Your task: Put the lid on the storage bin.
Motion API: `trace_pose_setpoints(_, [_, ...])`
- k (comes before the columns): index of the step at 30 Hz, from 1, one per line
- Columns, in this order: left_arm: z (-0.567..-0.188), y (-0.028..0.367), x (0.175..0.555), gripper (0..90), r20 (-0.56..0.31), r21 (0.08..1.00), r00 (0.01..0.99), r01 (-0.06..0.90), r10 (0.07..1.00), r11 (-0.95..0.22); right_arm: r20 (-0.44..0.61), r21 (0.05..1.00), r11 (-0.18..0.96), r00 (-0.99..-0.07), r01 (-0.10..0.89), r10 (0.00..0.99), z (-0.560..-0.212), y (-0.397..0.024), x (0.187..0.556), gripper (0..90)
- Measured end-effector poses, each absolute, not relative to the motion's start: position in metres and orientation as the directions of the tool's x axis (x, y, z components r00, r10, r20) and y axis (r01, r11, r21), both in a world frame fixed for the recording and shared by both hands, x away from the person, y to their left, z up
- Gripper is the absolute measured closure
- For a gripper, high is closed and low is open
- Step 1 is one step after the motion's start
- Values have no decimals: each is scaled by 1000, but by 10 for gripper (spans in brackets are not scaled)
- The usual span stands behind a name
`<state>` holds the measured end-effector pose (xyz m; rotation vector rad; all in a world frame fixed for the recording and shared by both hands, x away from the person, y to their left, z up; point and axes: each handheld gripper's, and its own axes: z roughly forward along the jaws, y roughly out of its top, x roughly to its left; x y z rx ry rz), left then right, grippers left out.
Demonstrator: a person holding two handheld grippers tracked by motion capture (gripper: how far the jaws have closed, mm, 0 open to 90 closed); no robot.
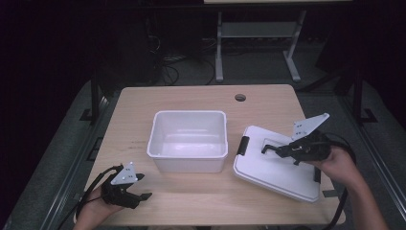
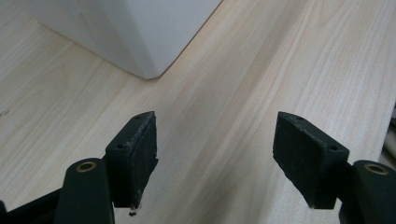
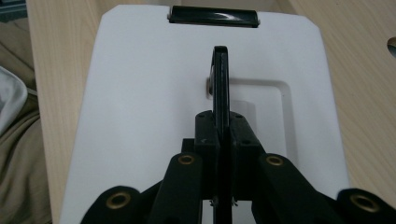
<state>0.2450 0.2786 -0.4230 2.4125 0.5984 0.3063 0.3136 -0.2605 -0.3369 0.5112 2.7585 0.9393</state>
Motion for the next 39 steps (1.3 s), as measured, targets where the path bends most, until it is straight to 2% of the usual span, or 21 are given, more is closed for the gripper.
trace_pose_setpoints(22, [-421, 279, 244, 302, 68, 637, 868, 341, 491, -691, -85, 632, 739, -926, 236, 369, -300, -264, 306, 838])
trace_pose_setpoints(39, [-421, 282, 243, 295, 61, 647, 866, 345, 497, -680, -121, 625, 763, -944, 167, 306, -271, -230, 315, 838])
